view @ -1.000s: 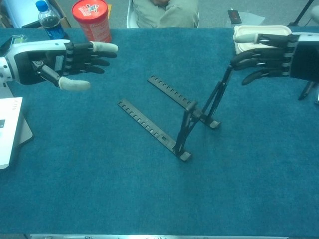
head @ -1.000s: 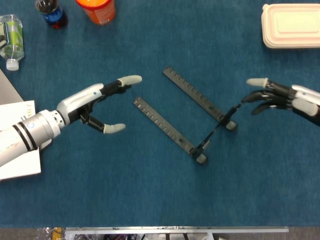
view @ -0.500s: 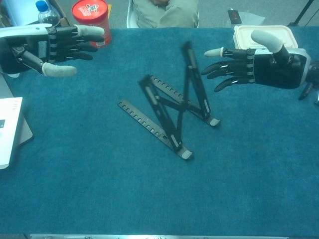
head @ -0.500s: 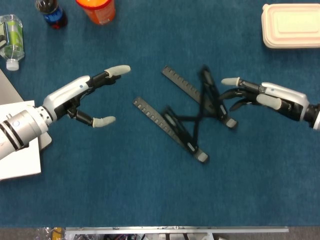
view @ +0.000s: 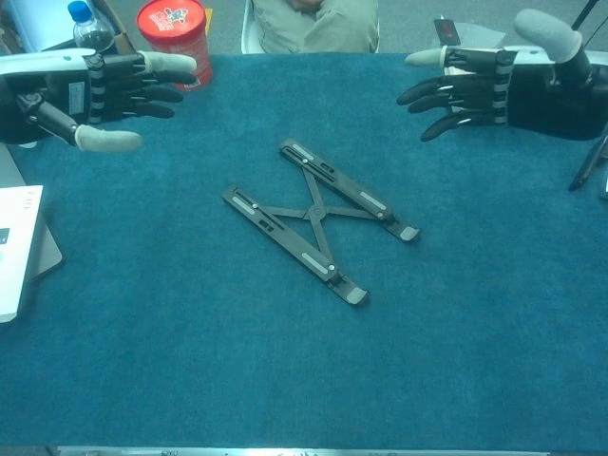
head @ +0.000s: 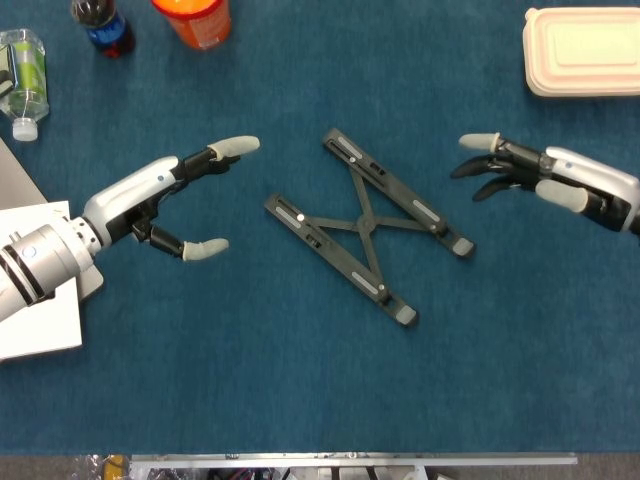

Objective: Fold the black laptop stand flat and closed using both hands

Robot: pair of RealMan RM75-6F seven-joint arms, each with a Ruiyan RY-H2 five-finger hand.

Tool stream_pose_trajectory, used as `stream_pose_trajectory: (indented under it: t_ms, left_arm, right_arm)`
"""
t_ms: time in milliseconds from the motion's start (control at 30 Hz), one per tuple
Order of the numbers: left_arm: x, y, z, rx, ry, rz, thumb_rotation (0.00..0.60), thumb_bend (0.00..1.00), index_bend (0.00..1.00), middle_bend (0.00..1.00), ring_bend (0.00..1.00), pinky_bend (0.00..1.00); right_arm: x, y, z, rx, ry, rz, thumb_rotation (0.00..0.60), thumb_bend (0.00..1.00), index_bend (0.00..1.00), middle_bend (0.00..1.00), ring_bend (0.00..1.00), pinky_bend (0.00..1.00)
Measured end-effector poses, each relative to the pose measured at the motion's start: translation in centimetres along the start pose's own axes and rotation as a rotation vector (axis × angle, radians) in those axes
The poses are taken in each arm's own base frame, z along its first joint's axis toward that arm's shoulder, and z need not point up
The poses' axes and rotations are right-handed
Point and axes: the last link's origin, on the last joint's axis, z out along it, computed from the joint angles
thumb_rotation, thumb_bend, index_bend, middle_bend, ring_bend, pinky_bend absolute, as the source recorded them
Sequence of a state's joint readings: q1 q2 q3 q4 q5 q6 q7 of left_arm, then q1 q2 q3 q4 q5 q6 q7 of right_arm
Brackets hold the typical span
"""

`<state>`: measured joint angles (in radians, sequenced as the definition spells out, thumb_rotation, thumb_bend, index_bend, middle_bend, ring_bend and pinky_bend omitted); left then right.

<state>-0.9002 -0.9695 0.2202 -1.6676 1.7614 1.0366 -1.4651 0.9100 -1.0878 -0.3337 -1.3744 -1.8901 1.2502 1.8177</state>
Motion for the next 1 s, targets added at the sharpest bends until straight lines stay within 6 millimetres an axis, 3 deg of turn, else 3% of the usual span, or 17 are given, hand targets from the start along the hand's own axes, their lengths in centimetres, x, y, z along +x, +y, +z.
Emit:
stream_pose_trajectory:
  t_ms: [233,500,600,800,1000]
  left_arm:
    - [0.2,-0.3,-0.2,0.016,0.011,0.105,0.6,0.28,0.0,0.01,0.0,0.0]
    - [0.6,-1.3,-0.6,0.084,0.043,0.42,0.6,0.28,0.0,0.02,0.0,0.0]
    - [0.7,-1.8,-0.6,0.12,0.051,0.558,0.6,0.28,0.0,0.02,0.0,0.0]
    - [0.5,-2.8,-0.7,0.183,0.04,0.828,0.6,0.28,0.0,0.02,0.0,0.0]
    - [-0.1,-3.8,-0.3,0.22,0.012,1.082,0.6,0.28,0.0,0.01,0.0,0.0]
  right_arm:
    - [0.0,0.1,-0.7,-0.021,0.028,-0.073,0.236,0.12,0.0,0.18,0.1,0.21]
    - [0.0,0.4,-0.7,-0.051,0.061,-0.241,0.477,0.12,0.0,0.18,0.1,0.21]
    - [0.0,0.6,-0.3,-0.07,0.072,-0.328,0.534,0.12,0.0,0.18,0.1,0.21]
    - [-0.2,1.1,0.8,-0.109,0.079,-0.538,0.598,0.12,0.0,0.18,0.1,0.21]
    - [-0.7,1.7,2.4,-0.138,0.061,-0.791,0.6,0.12,0.0,0.17,0.09,0.21]
